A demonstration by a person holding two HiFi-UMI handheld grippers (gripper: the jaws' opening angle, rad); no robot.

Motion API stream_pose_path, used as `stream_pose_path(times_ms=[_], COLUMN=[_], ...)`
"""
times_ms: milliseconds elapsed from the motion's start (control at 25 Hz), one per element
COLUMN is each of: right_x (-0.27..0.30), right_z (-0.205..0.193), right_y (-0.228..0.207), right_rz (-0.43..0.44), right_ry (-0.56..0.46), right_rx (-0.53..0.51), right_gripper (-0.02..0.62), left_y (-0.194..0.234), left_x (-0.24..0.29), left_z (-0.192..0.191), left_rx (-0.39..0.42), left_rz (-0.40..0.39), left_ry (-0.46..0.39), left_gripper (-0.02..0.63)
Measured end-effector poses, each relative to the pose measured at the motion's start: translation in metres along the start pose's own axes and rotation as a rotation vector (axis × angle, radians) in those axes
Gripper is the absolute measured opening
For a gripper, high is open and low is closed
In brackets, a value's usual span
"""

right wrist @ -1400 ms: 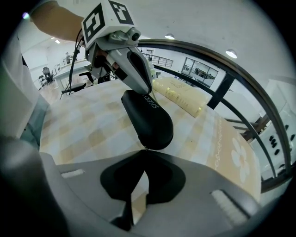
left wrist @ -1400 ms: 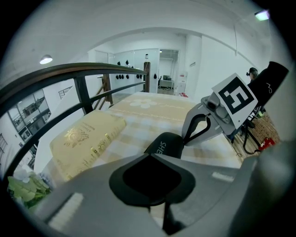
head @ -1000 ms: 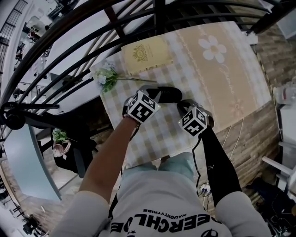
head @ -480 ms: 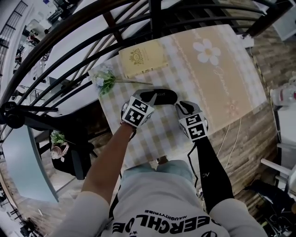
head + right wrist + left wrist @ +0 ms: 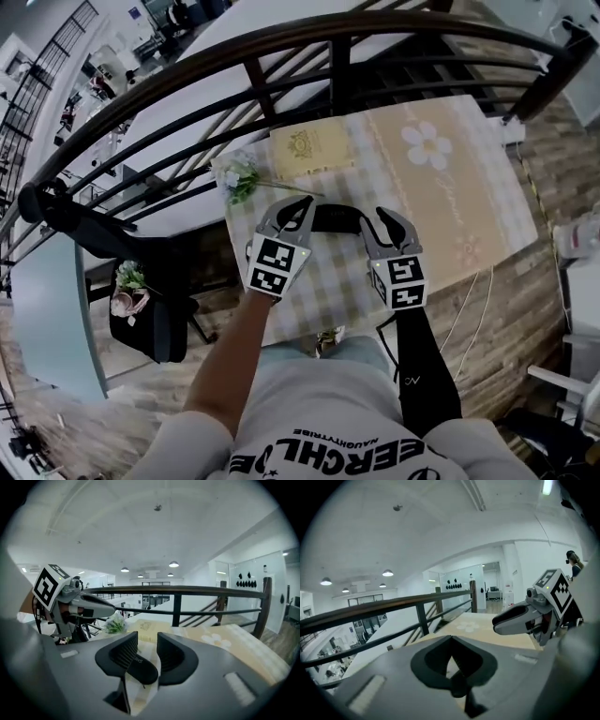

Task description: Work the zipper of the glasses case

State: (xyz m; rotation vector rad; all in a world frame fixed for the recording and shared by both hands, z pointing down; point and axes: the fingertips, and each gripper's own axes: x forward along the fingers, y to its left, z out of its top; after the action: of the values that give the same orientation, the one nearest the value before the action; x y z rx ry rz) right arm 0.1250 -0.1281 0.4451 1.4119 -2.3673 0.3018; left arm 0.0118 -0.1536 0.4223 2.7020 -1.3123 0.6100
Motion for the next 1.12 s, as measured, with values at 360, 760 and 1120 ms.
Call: stream_pose_path(times_ms=[360, 760, 1120], right_x=[-0.036, -0.079, -0.109], right_z=[0.077, 0.117, 0.119], right_y=[0.049, 0.111, 0.166], right_rz=[0.017, -0.048, -0.086], right_ry=[-0.171, -0.252, -0.281], right_rx=[-0.107, -0.128, -0.151], right_gripper=[0.178, 0.181, 0.153], left_y=[0.015, 0.01, 0.008], left_x=[-0.091, -0.178, -0.233], left_z=[0.066, 0.092, 0.084], left_rx=[0.022, 0.028, 0.043], left_rz=[0.102, 0.061, 0.025], left_ry=[-0.185, -0.298, -0.337], left_gripper=[0.0, 0.0, 0.0])
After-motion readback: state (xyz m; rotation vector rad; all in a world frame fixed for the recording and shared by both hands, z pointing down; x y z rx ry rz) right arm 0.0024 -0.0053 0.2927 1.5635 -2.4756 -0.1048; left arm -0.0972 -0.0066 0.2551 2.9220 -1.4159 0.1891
